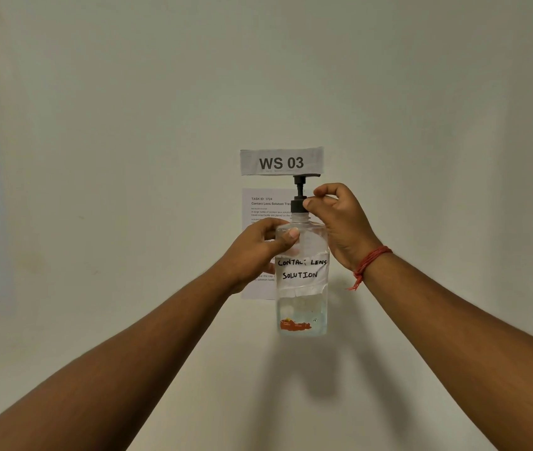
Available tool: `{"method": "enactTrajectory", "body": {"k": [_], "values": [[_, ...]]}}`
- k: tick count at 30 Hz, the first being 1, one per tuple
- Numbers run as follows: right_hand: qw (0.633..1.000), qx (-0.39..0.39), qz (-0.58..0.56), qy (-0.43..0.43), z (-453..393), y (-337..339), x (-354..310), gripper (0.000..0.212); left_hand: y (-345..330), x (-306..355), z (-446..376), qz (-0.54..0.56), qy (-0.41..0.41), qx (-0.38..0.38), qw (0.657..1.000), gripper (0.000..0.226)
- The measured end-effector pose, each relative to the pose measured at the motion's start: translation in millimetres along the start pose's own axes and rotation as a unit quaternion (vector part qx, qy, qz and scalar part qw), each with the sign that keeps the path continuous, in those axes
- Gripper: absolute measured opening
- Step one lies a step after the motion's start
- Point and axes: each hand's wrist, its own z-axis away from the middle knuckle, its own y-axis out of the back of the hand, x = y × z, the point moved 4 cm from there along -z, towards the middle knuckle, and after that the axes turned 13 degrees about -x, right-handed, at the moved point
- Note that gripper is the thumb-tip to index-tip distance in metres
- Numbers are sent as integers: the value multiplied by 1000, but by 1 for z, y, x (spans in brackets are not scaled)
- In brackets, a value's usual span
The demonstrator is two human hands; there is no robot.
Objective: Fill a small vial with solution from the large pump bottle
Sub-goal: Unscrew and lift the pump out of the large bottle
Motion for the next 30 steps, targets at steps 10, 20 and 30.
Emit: {"method": "enactTrajectory", "body": {"k": [10,20,30], "values": [[1000,5,-1,1,1,1,-1,48,-1,0,-1,6,-2,-1,1000,70],[999,16,32,0,1,2,0,30,-2,0,0,5,2,2,1000,73],[1000,9,7,11,2,-1,2,37,0,-3,-1,9,-1,1,1000,67]]}}
